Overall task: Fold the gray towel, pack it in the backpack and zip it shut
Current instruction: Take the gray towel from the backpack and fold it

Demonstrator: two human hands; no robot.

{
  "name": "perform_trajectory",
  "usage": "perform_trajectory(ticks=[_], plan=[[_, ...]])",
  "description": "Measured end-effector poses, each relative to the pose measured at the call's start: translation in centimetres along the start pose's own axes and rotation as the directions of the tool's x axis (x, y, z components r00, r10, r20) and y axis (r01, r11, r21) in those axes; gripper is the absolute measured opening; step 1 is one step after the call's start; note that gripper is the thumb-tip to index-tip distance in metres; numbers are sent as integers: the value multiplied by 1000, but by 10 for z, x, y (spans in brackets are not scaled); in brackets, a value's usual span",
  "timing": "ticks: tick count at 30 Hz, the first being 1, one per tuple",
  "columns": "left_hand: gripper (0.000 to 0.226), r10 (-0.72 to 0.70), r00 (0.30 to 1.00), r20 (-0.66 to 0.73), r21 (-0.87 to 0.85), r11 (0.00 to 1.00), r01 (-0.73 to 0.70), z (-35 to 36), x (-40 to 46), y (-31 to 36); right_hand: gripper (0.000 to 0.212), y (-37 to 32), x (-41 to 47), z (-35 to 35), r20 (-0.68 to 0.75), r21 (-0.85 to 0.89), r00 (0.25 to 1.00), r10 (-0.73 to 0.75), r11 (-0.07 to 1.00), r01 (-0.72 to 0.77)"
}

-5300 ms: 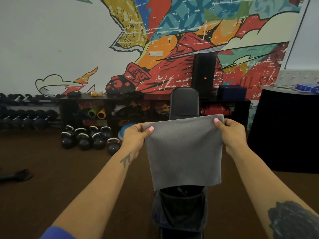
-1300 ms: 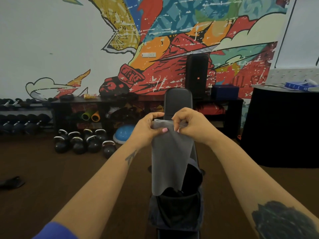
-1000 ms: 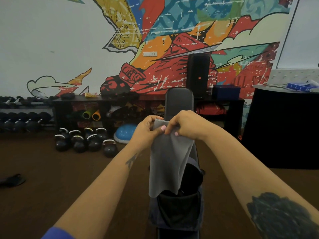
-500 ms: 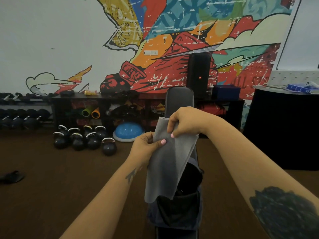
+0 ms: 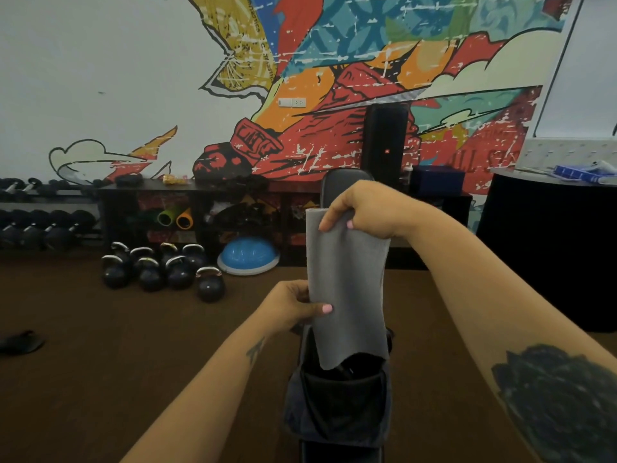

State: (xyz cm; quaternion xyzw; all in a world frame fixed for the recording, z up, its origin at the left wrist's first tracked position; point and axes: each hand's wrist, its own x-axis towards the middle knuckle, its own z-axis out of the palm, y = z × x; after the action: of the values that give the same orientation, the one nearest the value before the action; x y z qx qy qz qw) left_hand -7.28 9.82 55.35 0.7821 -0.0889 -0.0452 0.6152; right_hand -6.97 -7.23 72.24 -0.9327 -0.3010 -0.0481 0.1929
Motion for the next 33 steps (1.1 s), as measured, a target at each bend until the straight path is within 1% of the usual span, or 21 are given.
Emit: perform_trajectory(ticks=[2,4,6,7,9,11,13,16,18,19,21,22,23,24,25,26,27,30,33], plan=[[22,-54,998,28,22,998,53,-1,-1,-6,48,2,0,-9,-49,44,999,14,999,-12],[19,-93,995,41,-15,995,94,-3,-4,-9,46,8,-1,-19,-101,98,994,42,995,-32],[20,-101,995,15,-70,992,102,-8,-7,-12,44,17,-3,-27,-148,154,986,75,987,-52],[22,-100,995,-3,-127,987,99,-12,-8,-13,44,23,-5,-30,-166,194,981,101,979,-68],[28,-99,994,-37,-309,948,83,-19,-11,-14,41,35,-10,-33,-179,281,970,163,953,-108],[26,-101,991,-85,-512,858,44,-25,-12,-12,40,47,-15,-32,-164,335,962,220,929,-155],[24,-102,981,-166,-623,782,-24,-29,-10,-8,40,58,-19,-28,-139,372,952,273,905,-205],[23,-147,948,-282,-636,768,-70,-33,0,-4,38,66,-24,-16,-94,491,930,356,829,-267],[25,-171,939,-298,-630,775,-58,-31,5,-1,37,70,-27,-7,-57,590,909,413,748,-303],[33,-187,939,-288,-623,781,-36,-29,5,0,36,72,-28,-3,-42,629,898,437,711,-316],[62,-221,942,-250,-606,795,26,-25,5,-1,34,78,-28,5,-10,698,879,476,633,-335],[69,-229,947,-227,-585,809,56,-23,4,-2,34,80,-28,7,6,728,869,494,594,-343],[67,-232,951,-207,-562,823,79,-22,4,-4,33,83,-28,9,19,752,859,512,559,-350],[57,-227,956,-185,-539,837,95,-21,4,-5,33,86,-28,11,28,769,849,528,532,-356],[41,-215,961,-174,-514,852,98,-21,4,-6,32,89,-29,12,35,778,842,538,515,-361],[25,-203,964,-170,-501,861,93,-21,5,-6,32,91,-29,13,40,780,838,545,507,-367],[16,-199,966,-167,-498,863,92,-21,6,-7,32,93,-30,15,42,777,835,548,508,-372],[20,-197,969,-145,-494,864,102,-23,10,-9,33,98,-32,19,30,742,837,547,549,-385],[24,-205,975,-86,-467,873,142,-25,11,-11,35,103,-35,25,-11,678,843,538,623,-389]])
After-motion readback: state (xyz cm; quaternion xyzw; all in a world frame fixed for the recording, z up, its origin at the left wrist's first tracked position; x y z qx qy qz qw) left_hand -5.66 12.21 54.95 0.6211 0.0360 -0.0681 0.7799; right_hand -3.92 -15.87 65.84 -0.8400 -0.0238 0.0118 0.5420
